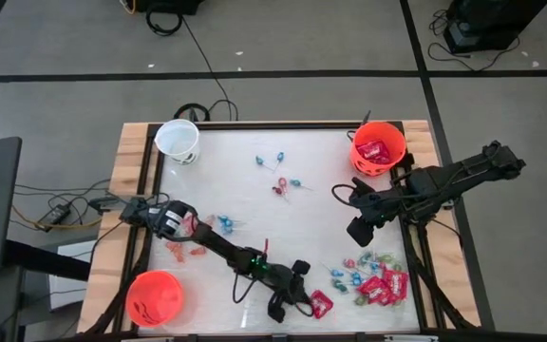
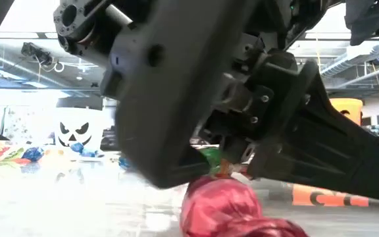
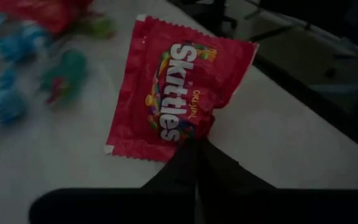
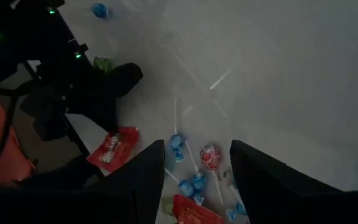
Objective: Sort candy by brand, put in halloween buckets
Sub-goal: Put the red candy into the top orange bucket
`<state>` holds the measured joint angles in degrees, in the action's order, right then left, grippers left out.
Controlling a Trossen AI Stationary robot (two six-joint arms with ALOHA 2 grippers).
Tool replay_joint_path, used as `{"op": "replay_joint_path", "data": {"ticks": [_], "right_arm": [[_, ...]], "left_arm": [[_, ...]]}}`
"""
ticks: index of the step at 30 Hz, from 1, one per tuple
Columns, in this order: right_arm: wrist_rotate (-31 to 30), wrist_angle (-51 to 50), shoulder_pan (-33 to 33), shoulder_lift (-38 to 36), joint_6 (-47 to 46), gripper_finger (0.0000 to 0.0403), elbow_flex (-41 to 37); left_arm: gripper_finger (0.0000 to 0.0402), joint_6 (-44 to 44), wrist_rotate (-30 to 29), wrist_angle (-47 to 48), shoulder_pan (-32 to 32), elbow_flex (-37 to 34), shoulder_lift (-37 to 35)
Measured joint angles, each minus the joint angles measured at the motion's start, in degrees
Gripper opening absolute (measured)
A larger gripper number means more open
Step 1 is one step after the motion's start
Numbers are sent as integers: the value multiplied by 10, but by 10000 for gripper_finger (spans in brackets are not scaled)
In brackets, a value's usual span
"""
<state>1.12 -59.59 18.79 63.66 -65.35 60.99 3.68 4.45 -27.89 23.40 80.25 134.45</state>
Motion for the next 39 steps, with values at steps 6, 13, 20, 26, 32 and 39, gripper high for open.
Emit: {"op": "replay_joint_path", "data": {"ticks": [6,13,20,26,32,39], "right_arm": [[-3,3,8,0,-8,194,0],[5,40,11,0,-6,194,0],[9,93,15,-2,-5,194,0],[-57,176,11,-17,-7,194,0],[-131,274,9,-36,93,194,0],[-136,270,10,-27,240,194,0]], "left_arm": [[4,-57,-12,-11,-10,-4,-20],[2,-72,-81,72,-44,-2,-129],[1,-23,-139,209,-95,-2,-253],[1,112,-209,276,-111,-3,-330],[1,106,-217,294,-115,-2,-367],[1,-57,-167,302,-137,-2,-384]]}}
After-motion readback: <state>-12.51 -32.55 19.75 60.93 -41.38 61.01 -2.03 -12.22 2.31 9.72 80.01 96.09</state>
